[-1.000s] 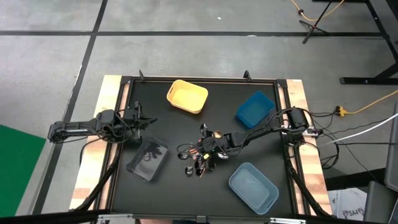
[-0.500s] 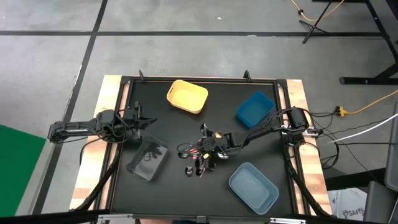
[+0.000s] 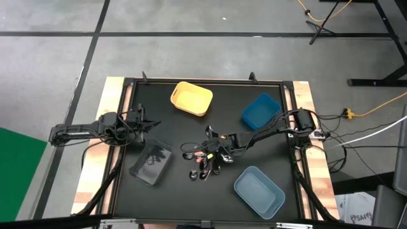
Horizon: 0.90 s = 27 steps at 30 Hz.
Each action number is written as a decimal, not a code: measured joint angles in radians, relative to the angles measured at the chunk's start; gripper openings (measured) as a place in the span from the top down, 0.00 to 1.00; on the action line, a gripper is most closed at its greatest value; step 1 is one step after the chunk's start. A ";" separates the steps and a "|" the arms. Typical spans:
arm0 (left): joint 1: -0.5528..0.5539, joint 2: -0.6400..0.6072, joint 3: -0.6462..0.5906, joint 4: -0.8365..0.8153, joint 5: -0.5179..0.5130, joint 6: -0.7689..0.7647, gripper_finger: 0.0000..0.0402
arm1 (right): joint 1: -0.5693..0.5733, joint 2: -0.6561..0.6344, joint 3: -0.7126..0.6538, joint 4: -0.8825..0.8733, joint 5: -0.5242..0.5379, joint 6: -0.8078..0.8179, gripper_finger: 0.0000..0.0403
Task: Sort silverware by color (type)
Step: Put the light blue spoon into the blue bin
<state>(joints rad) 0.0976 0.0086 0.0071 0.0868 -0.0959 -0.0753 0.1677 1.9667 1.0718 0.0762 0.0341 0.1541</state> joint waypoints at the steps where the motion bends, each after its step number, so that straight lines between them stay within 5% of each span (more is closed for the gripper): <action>1: 0.000 0.000 0.000 0.000 0.000 0.000 1.00 | 0.000 0.000 0.000 -0.001 0.000 0.000 0.67; 16: 0.000 0.000 0.000 0.000 0.000 0.000 1.00 | 0.000 0.000 -0.002 -0.031 0.000 0.028 0.68; 27: 0.000 0.000 0.000 0.000 0.000 0.000 1.00 | 0.001 0.001 -0.002 -0.023 0.000 0.028 0.87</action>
<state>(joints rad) 0.0976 0.0086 0.0071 0.0868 -0.0962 -0.0751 0.1684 1.9675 1.0702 0.0531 0.0341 0.1818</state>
